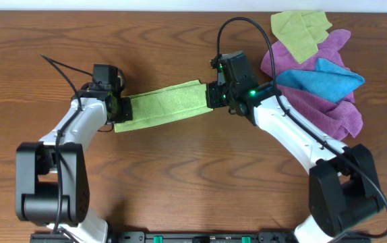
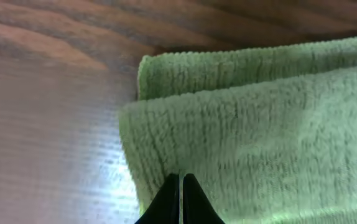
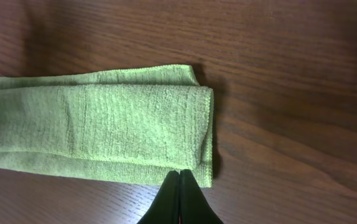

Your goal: Fold the cloth

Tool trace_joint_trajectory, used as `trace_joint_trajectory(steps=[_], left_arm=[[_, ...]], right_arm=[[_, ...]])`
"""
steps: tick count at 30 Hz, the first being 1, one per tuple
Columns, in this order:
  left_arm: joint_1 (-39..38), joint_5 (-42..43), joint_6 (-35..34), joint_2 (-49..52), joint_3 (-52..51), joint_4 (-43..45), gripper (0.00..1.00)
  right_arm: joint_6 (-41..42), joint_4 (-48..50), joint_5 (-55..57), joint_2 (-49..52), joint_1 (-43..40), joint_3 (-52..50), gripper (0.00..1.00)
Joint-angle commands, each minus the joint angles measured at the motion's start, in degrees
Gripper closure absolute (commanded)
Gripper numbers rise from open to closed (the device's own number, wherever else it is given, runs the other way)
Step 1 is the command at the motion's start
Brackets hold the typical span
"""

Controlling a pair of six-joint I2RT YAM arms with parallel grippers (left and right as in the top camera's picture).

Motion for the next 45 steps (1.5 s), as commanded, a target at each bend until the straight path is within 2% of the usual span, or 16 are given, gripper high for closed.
trace_joint_trajectory(steps=[1, 4, 5, 6, 8, 10, 11, 16, 22, 31, 35, 45], left_arm=[[0.0, -1.3, 0.5, 2.9, 0.1, 0.7, 0.94], [0.0, -0.9, 0.6, 4.6, 0.1, 0.7, 0.94], [0.0, -1.0, 0.6, 5.2, 0.1, 0.7, 0.94], [0.0, -1.0, 0.6, 5.4, 0.1, 0.7, 0.94], [0.0, -1.0, 0.6, 5.4, 0.1, 1.0, 0.94], [0.0, -1.0, 0.6, 5.4, 0.1, 1.3, 0.94], [0.0, -1.0, 0.6, 5.4, 0.1, 1.4, 0.94], [0.0, -1.0, 0.6, 5.4, 0.1, 1.4, 0.94], [0.0, -1.0, 0.6, 5.4, 0.1, 1.4, 0.95], [0.0, -1.0, 0.6, 5.4, 0.1, 2.2, 0.94], [0.0, -1.0, 0.6, 5.4, 0.1, 2.4, 0.95], [0.0, -0.9, 0.6, 5.4, 0.1, 2.8, 0.95]], right_arm=[[-1.6, -0.2, 2.0, 0.9, -0.4, 0.0, 0.99], [-1.6, -0.2, 2.0, 1.6, -1.0, 0.0, 0.95], [-1.5, -0.1, 1.2, 2.4, -1.6, 0.0, 0.85], [-1.6, 0.0, -0.5, 3.0, -2.2, 0.0, 0.69], [-1.9, 1.7, -8.0, 5.0, -4.1, 0.0, 0.48], [-2.9, 4.4, -19.1, 7.5, -7.4, 0.0, 0.36], [-2.8, 6.1, -25.4, 8.9, -9.5, 0.1, 0.34], [-2.4, 7.0, -41.0, 15.9, -15.7, 5.6, 0.41], [-8.1, -7.6, -40.9, 22.5, -16.3, 20.4, 0.36], [-11.5, -15.0, -43.8, 25.9, -15.4, 20.6, 0.30], [-11.6, -14.8, -46.8, 29.5, -14.5, 20.6, 0.27], [-9.9, -11.7, -44.6, 32.8, -12.4, 20.6, 0.28]])
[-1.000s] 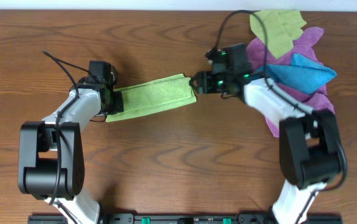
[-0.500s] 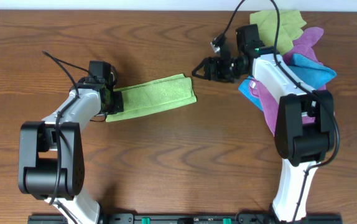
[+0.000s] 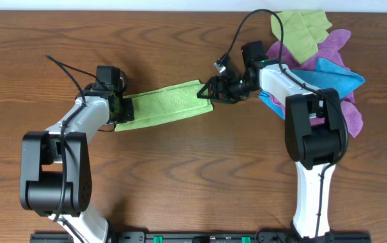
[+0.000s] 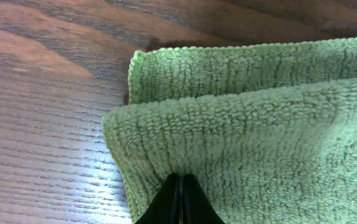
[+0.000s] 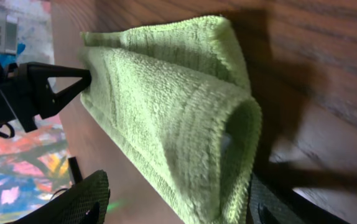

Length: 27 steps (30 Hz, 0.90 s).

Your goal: Fold the cloth

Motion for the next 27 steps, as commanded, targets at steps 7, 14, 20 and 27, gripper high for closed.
trace_joint_trajectory(steps=[7, 14, 20, 27], left_arm=[[0.0, -1.0, 0.5, 1.9, 0.0, 0.5, 0.94], [0.0, -0.4, 0.5, 1.9, 0.0, 0.4, 0.94], [0.0, 2.2, -1.6, 1.9, 0.0, 0.3, 0.94], [-0.3, 8.0, -5.6, 1.9, 0.0, 0.1, 0.94]], right_arm=[[1.4, 3.3, 3.7, 2.5, 3.6, 0.1, 0.42], [7.9, 5.5, 8.4, 2.4, 3.9, 0.5, 0.99], [8.3, 4.6, 9.3, -1.0, 4.7, 2.3, 0.99], [8.9, 1.9, 26.4, -9.8, 9.7, 2.4, 0.99]])
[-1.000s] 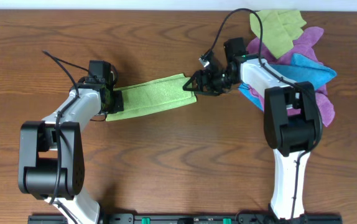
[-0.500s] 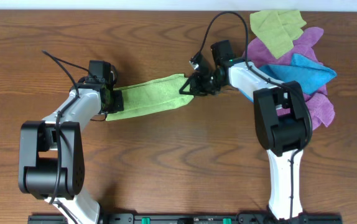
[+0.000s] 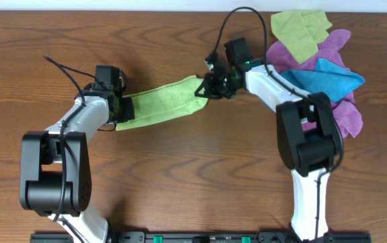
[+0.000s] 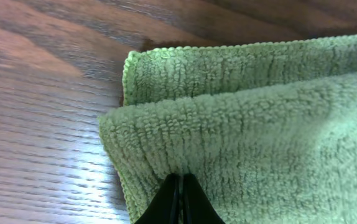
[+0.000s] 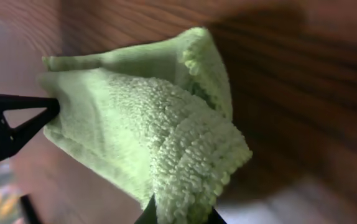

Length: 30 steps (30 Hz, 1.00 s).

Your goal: Fold the cloth

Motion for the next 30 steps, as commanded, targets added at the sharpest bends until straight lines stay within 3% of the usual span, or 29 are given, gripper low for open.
trace_joint_trajectory(steps=[1, 13, 21, 30], left_arm=[[-0.6, 5.5, -3.0, 1.9, 0.0, -0.4, 0.94], [-9.6, 6.4, -7.4, 1.9, 0.0, -1.5, 0.94], [-10.5, 7.8, -9.2, 1.2, 0.1, -2.6, 0.94], [-8.9, 5.4, -9.1, -13.7, 2.6, -1.8, 0.94]], right_arm=[[0.7, -1.1, 11.9, -5.3, 3.9, 1.6, 0.99], [3.3, -4.1, 28.4, -5.8, 13.0, 1.9, 0.99], [3.7, -5.0, 29.8, -5.8, 13.4, 2.1, 0.99], [3.5, -6.1, 29.6, -6.0, 13.4, 2.2, 0.99]])
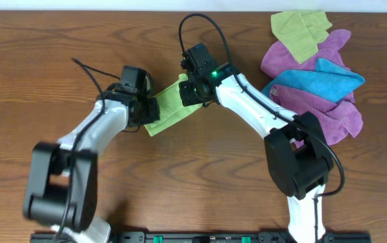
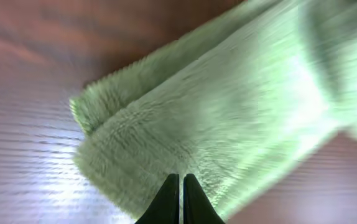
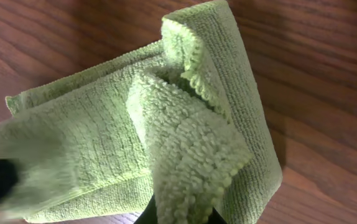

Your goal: Fold the cloth

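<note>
The green cloth (image 1: 168, 106) lies bunched at the table's middle, doubled over itself. My left gripper (image 1: 146, 110) is shut on its left end; the wrist view shows the thin black fingertips (image 2: 180, 198) pressed together into the blurred pile of the cloth (image 2: 216, 118). My right gripper (image 1: 191, 91) is shut on the cloth's other end, which it holds lifted and folded back over the lower layer (image 3: 104, 137). A thick fold of cloth (image 3: 197, 165) hides the right fingertips.
A heap of purple, blue and yellow-green cloths (image 1: 318, 67) sits at the back right. Bare brown wood (image 1: 193, 175) spreads in front of the arms and to the far left.
My right gripper has moved left with the cloth's right end, now over the lower layer. My left gripper has shifted right with its end. The strip is now short and doubled.
The cloth lay as a long folded strip, each gripper at one end with its jaws shut. Then my right gripper had turned and stood open around the right end. It then held that end raised. Now the end lies carried over toward the left end.
</note>
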Tool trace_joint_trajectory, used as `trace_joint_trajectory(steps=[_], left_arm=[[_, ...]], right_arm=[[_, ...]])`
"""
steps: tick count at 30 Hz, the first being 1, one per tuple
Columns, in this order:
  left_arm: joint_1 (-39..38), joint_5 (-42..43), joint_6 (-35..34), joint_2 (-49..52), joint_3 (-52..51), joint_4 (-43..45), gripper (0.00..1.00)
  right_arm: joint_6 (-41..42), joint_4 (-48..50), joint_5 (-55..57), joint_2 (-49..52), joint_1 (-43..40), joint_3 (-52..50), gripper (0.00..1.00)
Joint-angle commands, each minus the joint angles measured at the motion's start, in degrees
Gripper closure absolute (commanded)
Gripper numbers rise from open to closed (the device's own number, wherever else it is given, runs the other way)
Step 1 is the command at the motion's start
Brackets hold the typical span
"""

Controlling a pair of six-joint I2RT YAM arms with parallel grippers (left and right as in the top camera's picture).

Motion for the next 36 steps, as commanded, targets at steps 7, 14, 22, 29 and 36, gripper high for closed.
trace_joint_trajectory(steps=[7, 14, 22, 29, 36], left_arm=[[7.3, -16.1, -0.6, -25.0, 2.7, -5.8, 0.94], [17.5, -16.4, -4.1, -37.9, 2.7, -15.6, 0.95], [20.1, -15.8, -4.1, -43.1, 2.7, -22.6, 0.95], [20.1, -15.9, -4.1, -43.1, 2.7, -23.3, 0.94], [20.1, -15.9, -4.1, -43.1, 2.7, -23.1, 0.94]], right_arm=[[-0.1, 0.5, 0.6, -1.1, 1.0, 0.9, 0.99], [-5.3, 3.0, 4.9, -1.1, 6.3, 0.9, 0.99], [-16.6, 3.1, 9.2, -1.1, 13.8, 0.9, 0.99], [-16.6, 0.7, 10.4, -0.9, 14.8, 0.9, 0.99], [-16.6, 1.2, 10.4, -0.9, 15.6, 0.9, 0.95]])
